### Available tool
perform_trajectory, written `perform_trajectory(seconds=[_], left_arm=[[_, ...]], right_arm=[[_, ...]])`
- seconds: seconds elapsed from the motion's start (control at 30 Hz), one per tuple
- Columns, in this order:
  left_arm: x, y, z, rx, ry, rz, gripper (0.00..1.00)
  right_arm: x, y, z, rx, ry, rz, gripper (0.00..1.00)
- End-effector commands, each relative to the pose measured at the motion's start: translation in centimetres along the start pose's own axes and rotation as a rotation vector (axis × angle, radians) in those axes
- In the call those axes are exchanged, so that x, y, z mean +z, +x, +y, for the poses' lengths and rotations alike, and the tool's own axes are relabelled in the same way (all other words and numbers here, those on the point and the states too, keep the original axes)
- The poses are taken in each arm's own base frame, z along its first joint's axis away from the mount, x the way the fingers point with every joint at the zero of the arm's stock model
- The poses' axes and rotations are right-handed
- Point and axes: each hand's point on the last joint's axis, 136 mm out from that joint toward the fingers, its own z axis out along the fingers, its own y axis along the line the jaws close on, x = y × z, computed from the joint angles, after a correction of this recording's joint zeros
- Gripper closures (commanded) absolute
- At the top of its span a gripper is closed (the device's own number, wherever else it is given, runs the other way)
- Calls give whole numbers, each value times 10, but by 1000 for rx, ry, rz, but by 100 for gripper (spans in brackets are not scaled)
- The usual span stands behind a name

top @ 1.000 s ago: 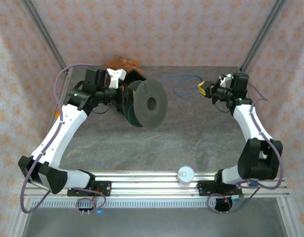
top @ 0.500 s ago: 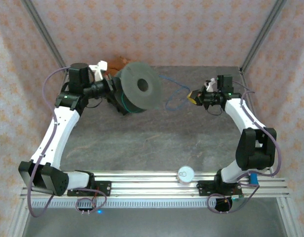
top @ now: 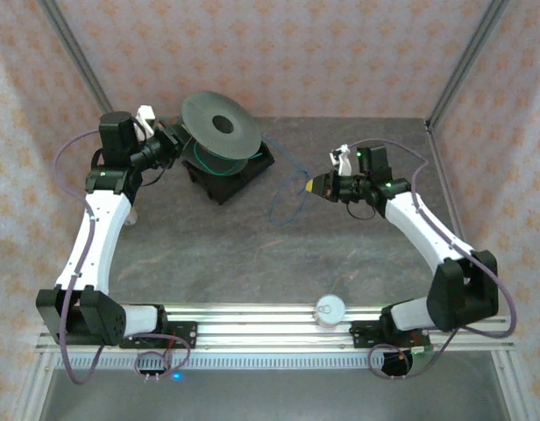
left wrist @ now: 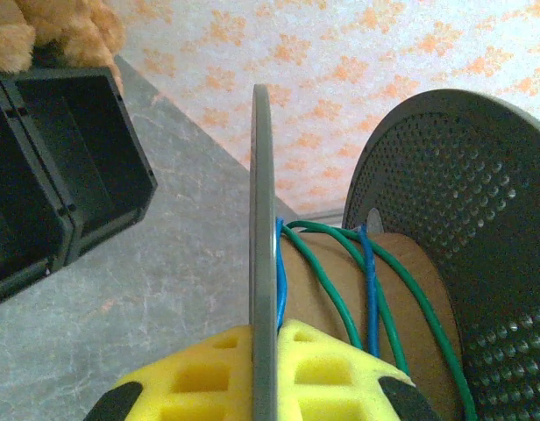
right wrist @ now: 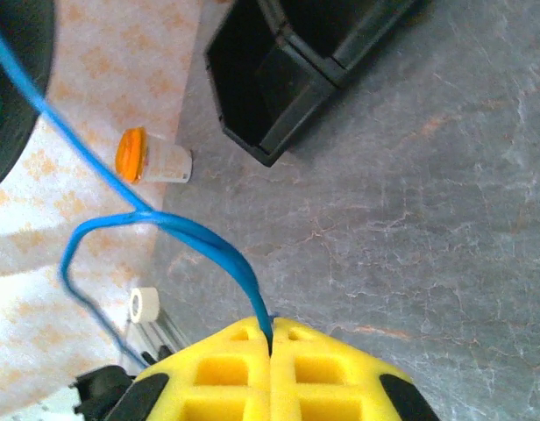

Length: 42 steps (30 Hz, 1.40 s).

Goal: Wrap the cables

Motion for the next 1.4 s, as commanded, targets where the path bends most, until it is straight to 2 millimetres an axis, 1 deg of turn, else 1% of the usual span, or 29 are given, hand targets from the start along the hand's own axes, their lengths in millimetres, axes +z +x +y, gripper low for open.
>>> perform_trajectory(seconds=[0.0,0.07,0.17,0.27,0.4,0.5,0.57,0.6,0.67,0.73,0.87,1.0,1.13,1.37], left_arm=[[-15,-48,-25,55,63,-192,100],[-16,-52,-21,55,49,-197,100],[-16,-59,-21,61,47,-200,100],[-17,-67,-18,68,29,-207,100],[-16,-75,-14,67,23,-206,100],[-17,-79,-13,75,17,-198,100],[-19,-80,-14,82,15,-195,100],[-17,-78,-15,83,23,-182,100],[-9,-66,-15,80,40,-129,100],[-1,-51,-10,92,27,-97,100],[15,-20,14,106,-34,-45,100],[26,3,40,124,-119,-20,100],[33,16,49,147,-156,-5,100],[39,30,60,191,-216,0,100]], right_arm=[[-14,7,-7,-117,71,-56,100],[-21,13,-4,-147,65,-80,100],[-30,23,0,-186,72,-85,100],[-34,33,0,-192,85,-54,100],[-34,44,4,-215,68,-20,100],[-33,46,-8,-207,129,-7,100],[-31,43,-21,-185,195,2,100],[-29,41,-24,-176,205,10,100],[-15,34,-32,-134,206,26,100],[-1,27,-38,-107,199,28,100],[27,18,-54,-81,224,58,100],[52,17,-69,-65,263,104,91],[71,17,-74,-50,282,135,86],[105,15,-70,14,314,158,74]])
